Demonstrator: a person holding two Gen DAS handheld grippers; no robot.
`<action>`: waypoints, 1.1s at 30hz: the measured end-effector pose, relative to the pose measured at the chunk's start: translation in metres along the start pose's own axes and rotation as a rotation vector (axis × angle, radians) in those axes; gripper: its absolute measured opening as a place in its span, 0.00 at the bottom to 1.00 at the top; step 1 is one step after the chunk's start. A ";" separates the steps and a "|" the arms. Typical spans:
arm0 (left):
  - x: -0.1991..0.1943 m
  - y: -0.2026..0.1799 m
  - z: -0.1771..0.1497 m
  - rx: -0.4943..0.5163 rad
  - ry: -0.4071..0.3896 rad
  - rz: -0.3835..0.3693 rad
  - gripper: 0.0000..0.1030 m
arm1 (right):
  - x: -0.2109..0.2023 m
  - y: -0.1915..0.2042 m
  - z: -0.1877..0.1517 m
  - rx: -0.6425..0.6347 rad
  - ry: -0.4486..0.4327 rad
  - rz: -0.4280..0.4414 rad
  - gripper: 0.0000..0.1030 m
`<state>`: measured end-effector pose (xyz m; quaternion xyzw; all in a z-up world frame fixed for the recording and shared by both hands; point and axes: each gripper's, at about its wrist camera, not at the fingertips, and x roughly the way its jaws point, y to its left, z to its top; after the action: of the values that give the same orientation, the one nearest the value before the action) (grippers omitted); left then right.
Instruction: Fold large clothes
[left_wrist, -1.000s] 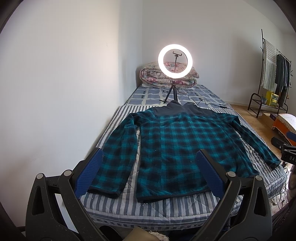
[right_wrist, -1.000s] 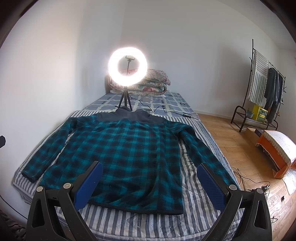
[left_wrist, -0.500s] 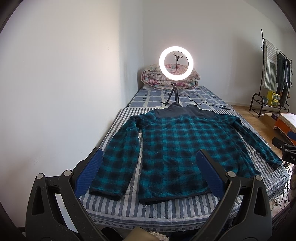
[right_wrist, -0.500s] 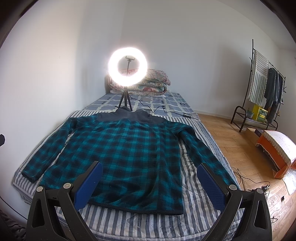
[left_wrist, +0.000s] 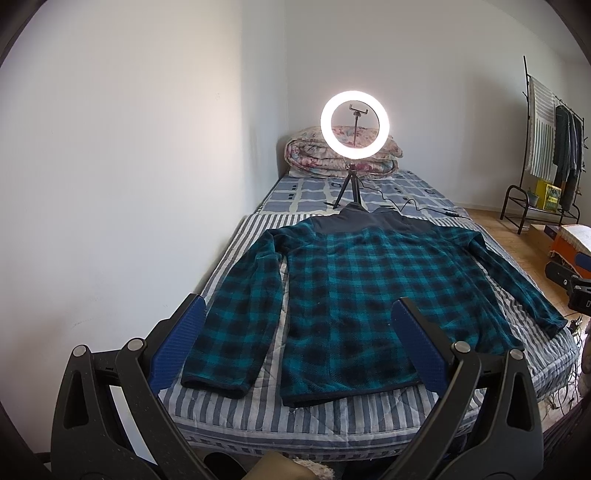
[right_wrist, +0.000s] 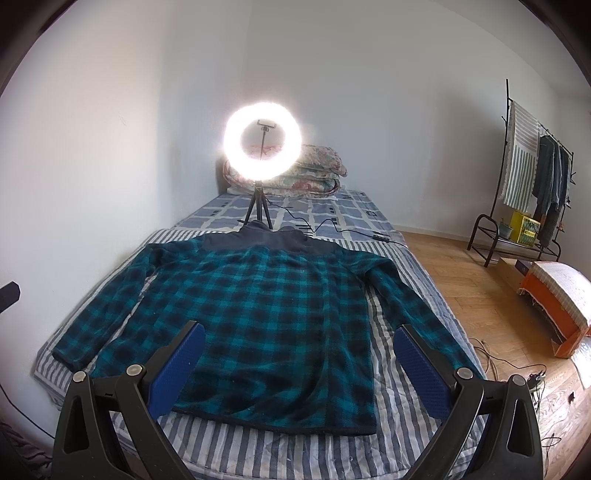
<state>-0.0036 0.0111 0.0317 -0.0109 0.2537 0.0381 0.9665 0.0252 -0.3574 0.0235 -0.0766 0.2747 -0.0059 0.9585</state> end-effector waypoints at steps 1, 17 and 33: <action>0.001 0.003 0.001 -0.001 0.002 0.003 0.99 | 0.001 0.002 0.001 0.001 0.000 0.006 1.00; 0.045 0.051 -0.030 -0.072 0.133 0.072 0.99 | 0.036 0.064 0.025 -0.085 0.033 0.200 1.00; 0.108 0.127 -0.099 -0.401 0.384 -0.037 0.61 | 0.104 0.112 0.027 -0.138 0.132 0.519 0.86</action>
<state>0.0319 0.1407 -0.1079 -0.2135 0.4193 0.0673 0.8798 0.1241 -0.2482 -0.0255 -0.0682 0.3467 0.2537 0.9004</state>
